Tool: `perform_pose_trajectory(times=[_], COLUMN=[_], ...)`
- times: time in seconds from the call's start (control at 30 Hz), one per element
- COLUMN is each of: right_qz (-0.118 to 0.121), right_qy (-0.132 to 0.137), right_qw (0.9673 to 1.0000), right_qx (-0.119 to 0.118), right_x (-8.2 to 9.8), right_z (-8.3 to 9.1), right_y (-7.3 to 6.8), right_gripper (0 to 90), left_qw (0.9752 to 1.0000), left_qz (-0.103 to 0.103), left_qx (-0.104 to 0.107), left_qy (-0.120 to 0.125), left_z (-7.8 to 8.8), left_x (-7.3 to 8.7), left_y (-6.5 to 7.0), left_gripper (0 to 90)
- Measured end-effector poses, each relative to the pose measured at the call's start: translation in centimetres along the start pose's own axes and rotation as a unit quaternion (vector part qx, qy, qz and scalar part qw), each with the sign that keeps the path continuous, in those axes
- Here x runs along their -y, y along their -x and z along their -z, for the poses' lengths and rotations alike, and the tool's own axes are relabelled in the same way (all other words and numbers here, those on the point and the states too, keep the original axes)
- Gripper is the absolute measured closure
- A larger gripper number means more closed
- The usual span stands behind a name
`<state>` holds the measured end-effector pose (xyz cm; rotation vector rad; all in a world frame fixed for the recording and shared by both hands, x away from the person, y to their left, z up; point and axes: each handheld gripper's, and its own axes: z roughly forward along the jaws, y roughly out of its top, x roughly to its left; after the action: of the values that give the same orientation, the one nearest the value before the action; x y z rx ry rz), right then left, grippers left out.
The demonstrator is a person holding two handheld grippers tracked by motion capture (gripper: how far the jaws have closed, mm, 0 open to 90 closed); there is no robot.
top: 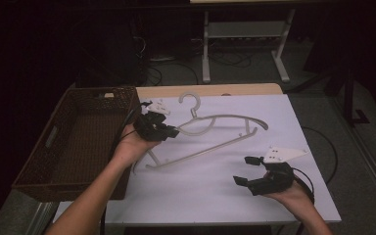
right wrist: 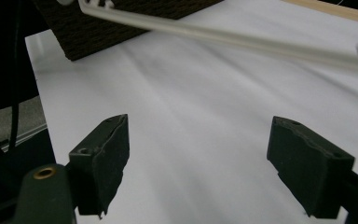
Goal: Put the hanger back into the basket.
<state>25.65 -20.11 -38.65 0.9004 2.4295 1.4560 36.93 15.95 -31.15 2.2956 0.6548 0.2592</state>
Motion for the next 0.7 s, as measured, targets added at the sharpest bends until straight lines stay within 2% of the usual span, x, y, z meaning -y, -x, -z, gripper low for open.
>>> perform_pose_trajectory(times=[0.1,0.2,0.27,0.4,0.5,0.53,0.7], right_qz=[-0.003,-0.001,-0.002,-0.006,-0.007,-0.005,-0.007], right_qy=[-0.002,-0.003,-0.003,-0.007,-0.01,-0.004,-0.005], right_qw=[1.0,0.9999,0.9999,0.9998,0.9997,0.9996,0.9995], right_qx=[0.006,0.011,0.015,0.019,0.022,0.027,0.029], right_x=[0.1,0.2,0.2,0.3,0.4,0.4,0.7], right_z=[0.0,-0.1,-0.2,-0.5,-0.7,-0.8,-0.9], right_y=[0.2,0.3,0.5,0.7,0.8,0.9,1.1], right_gripper=[18.1,16.4,16.0,14.6,13.9,13.6,13.0], left_qw=[0.9999,0.9997,0.9995,0.9992,0.9986,0.9982,0.997], left_qz=[0.004,0.021,0.029,0.033,0.042,0.047,0.062], left_qx=[-0.009,-0.005,-0.009,-0.019,-0.025,-0.025,-0.037], left_qy=[0.003,0.013,0.012,0.012,0.022,0.025,0.029], left_z=[1.3,2.2,2.9,4.6,5.9,6.3,8.4], left_x=[0.1,0.5,0.8,1.1,1.7,1.9,3.0], left_y=[-0.8,-1.8,-2.4,-3.6,-4.4,-4.7,-5.8], left_gripper=[82.9,82.9,82.9,82.8,82.8,82.8,82.8])
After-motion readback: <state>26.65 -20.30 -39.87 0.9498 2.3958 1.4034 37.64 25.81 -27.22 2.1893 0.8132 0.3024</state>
